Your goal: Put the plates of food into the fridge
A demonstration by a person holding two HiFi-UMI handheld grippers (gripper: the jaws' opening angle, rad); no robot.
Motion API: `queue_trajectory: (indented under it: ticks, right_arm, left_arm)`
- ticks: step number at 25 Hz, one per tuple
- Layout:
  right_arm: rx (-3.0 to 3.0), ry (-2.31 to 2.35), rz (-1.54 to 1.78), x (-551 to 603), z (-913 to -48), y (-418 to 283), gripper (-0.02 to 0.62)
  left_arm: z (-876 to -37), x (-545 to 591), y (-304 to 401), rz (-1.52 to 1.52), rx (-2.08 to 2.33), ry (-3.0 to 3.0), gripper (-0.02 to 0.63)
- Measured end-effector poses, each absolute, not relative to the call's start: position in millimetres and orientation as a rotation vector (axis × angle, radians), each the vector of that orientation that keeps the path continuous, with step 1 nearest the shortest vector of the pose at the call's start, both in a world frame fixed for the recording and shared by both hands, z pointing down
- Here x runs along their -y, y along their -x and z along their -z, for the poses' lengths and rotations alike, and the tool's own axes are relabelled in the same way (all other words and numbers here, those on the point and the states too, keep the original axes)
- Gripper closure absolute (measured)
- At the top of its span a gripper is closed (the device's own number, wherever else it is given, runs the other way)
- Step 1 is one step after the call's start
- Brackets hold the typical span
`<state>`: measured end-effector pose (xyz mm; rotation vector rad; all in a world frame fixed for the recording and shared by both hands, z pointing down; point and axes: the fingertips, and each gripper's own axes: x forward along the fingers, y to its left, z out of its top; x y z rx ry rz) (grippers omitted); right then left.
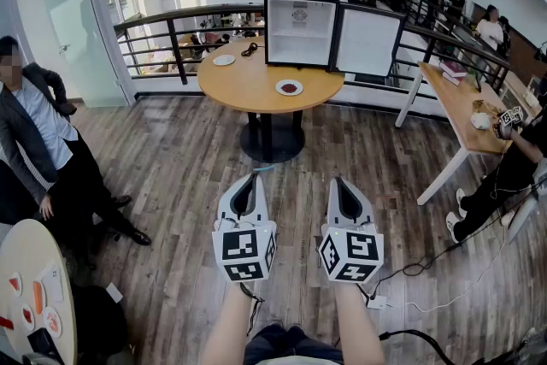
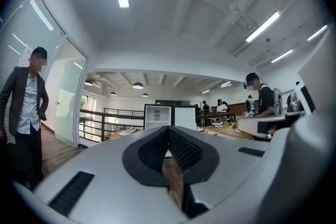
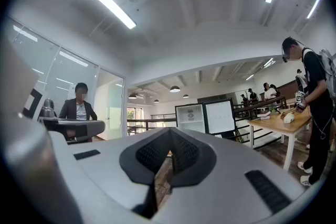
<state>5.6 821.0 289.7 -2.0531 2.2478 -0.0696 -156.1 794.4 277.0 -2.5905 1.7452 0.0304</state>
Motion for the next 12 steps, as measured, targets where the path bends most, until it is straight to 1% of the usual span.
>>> queue_trajectory:
  ticks: [12]
  right_arm:
    - [-2.238, 2.061, 0.063, -822.6, -290.8, -11.8, 0.583]
  left_arm:
    - [-276.7, -794.1, 150.8, -0.047, -1.741, 2.598, 0.6]
